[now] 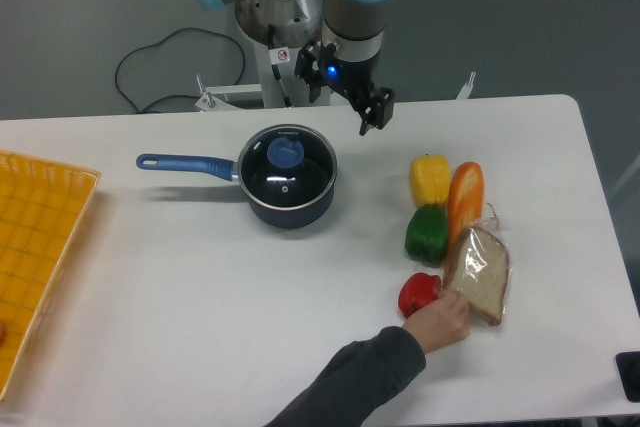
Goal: Open the lid
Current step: 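Move the gripper toward the blue saucepan while the bread is moved aside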
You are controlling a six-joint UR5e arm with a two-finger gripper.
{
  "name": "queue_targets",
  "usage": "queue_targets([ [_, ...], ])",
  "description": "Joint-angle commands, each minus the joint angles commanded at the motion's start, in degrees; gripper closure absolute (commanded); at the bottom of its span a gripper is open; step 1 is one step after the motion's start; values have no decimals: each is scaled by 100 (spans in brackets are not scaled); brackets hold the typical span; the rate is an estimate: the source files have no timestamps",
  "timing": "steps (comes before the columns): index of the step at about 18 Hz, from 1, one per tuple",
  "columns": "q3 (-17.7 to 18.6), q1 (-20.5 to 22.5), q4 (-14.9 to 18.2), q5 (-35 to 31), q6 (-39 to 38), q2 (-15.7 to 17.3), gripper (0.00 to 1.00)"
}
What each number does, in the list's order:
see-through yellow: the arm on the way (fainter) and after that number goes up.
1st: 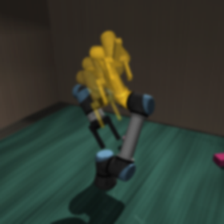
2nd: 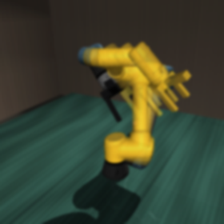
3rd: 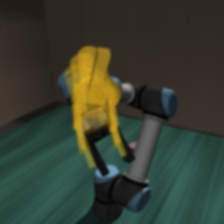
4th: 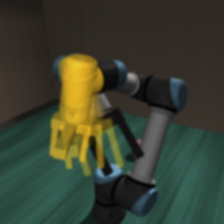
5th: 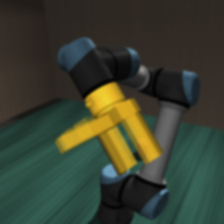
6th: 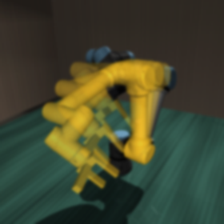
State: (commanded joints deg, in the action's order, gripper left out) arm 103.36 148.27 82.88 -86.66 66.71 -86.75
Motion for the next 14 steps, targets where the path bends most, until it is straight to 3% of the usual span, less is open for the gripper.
queue_targets([
  [4, 44, -26, 9, 0, -351, 79, 0],
  [7, 272, -202, -26, -122, -694, 105, 0],
  [14, 527, -378, -53, -360, -923, 184, 0],
])
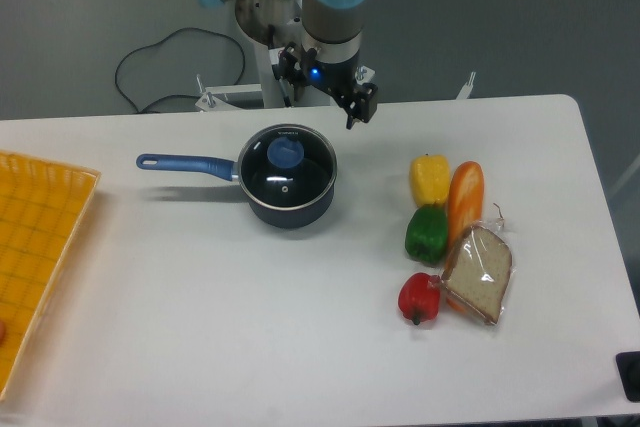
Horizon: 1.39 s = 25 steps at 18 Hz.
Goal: Open the lid
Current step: 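Move the gripper toward the blue saucepan while the bread is moved aside, then lower the open gripper over the blue knob of the pan lid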
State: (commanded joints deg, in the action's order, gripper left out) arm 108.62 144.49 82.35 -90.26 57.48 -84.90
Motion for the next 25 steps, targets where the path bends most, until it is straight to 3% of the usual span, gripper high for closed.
queue_targets([
  [2, 228, 0, -175, 0, -27, 96, 0],
  [5, 607, 0, -737, 35, -27, 229, 0],
  [10, 625, -123, -870, 35, -27, 150, 0],
  [16, 880, -386, -1528, 35, -79, 18, 0],
  [25, 1134, -536, -1977, 44, -281, -79, 0],
])
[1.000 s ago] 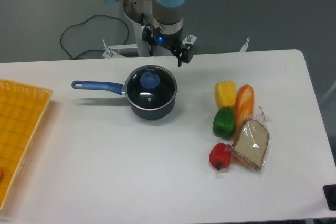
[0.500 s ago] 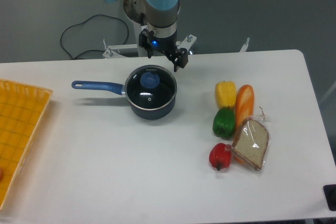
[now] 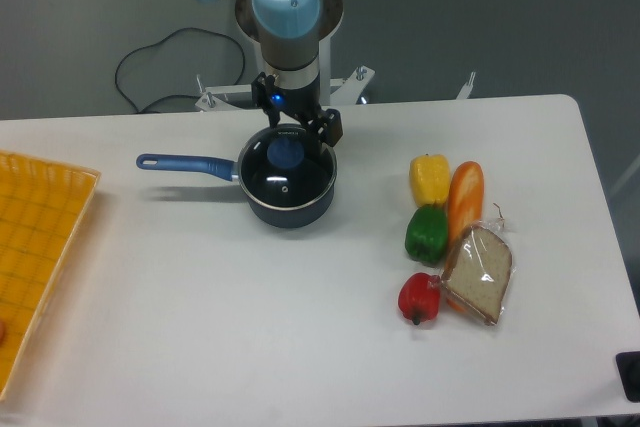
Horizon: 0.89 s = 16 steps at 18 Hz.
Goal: Open the lid
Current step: 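Lower the open gripper over the blue knob of the pan lid, then close the gripper on the lid knob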
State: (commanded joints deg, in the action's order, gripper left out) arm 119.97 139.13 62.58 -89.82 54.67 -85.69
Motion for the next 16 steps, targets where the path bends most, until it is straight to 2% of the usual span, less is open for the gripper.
queue_targets([
  [16, 115, -44, -220, 141, -246, -132, 0],
])
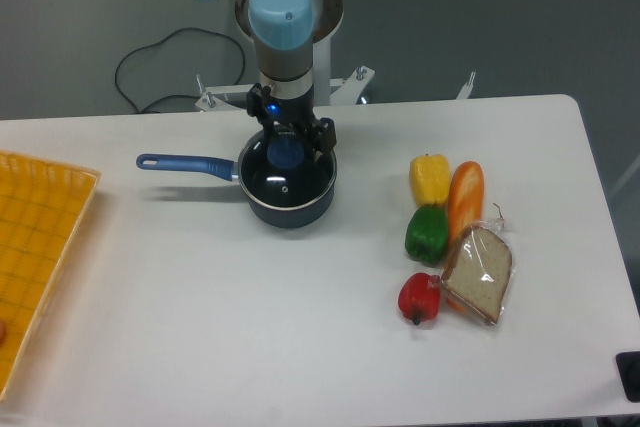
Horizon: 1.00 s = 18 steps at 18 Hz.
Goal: Open the lid
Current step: 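Close the gripper on the lid knob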
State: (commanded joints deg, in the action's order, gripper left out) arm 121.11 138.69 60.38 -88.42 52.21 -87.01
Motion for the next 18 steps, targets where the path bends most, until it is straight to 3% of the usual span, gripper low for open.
queue_targets([
  [18, -18, -193, -229, -70, -220, -202, 0],
])
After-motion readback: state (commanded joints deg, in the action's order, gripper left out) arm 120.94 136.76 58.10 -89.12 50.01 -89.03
